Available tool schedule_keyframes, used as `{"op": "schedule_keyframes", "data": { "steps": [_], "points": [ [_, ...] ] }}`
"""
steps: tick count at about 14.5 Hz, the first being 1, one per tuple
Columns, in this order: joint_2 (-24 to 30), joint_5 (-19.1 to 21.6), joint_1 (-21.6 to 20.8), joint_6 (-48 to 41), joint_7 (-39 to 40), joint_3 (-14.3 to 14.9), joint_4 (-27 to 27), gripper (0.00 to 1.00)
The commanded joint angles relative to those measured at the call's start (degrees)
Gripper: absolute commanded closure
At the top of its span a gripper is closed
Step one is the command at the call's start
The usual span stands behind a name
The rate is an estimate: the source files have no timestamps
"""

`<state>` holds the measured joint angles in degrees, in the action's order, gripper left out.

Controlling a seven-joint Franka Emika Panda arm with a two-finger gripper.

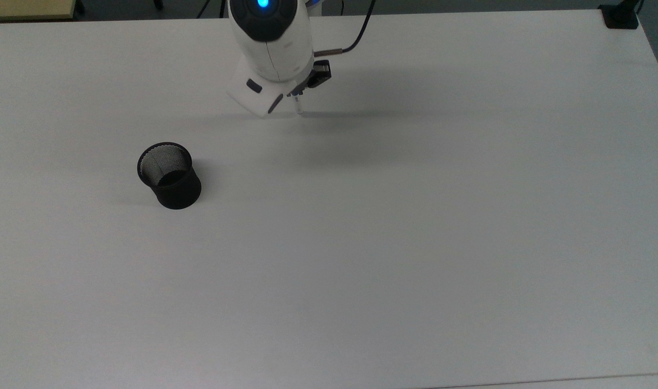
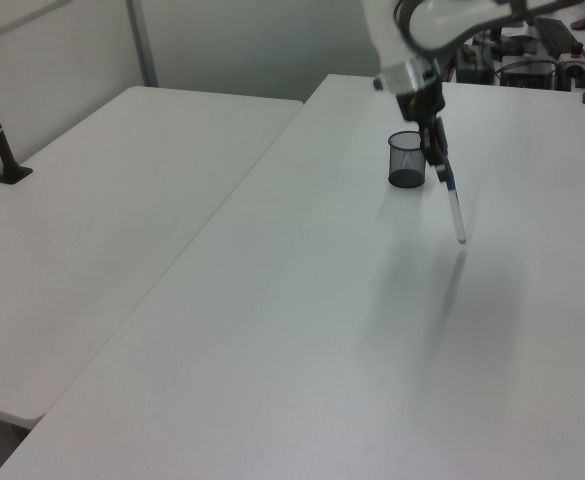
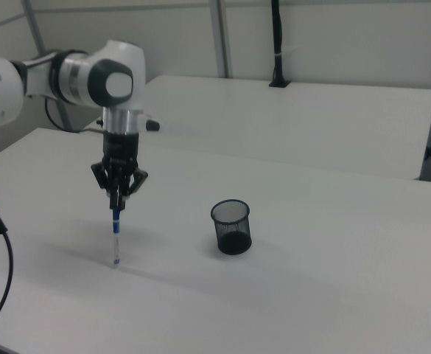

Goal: Remove the marker
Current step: 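Carry the marker away from the cup and lower it to the table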

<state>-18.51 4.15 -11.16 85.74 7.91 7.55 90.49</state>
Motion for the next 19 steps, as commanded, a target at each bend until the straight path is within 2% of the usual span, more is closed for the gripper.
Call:
{"op": "schedule_keyframes", "data": {
  "steps": [1,3,7,10,11,14,16,17,18,19],
  "points": [
    [-3.3,1.0,-1.1,-1.5,-0.5,0.6,-1.3,0.88],
    [-4.8,0.3,-1.1,-0.6,-2.5,0.6,-1.3,0.88],
    [-6.7,-0.8,-1.1,12.8,-5.7,0.6,-1.2,0.78],
    [-7.9,-1.4,-1.0,19.0,-5.8,0.6,-1.2,0.62],
    [-8.0,-1.7,-1.1,20.8,-5.8,0.6,-1.2,0.50],
    [-7.3,-3.1,-1.4,21.3,-5.8,0.6,-1.3,0.27],
    [-3.1,-3.9,-0.6,21.1,-5.8,0.6,-1.0,0.17],
    [0.6,-5.2,0.8,20.1,-6.3,0.4,-0.2,0.07],
    [3.1,-5.5,2.4,18.7,-7.5,-0.6,0.9,0.01],
    [5.2,-6.0,4.6,17.7,-7.8,-2.5,1.4,0.00]
  ]
}}
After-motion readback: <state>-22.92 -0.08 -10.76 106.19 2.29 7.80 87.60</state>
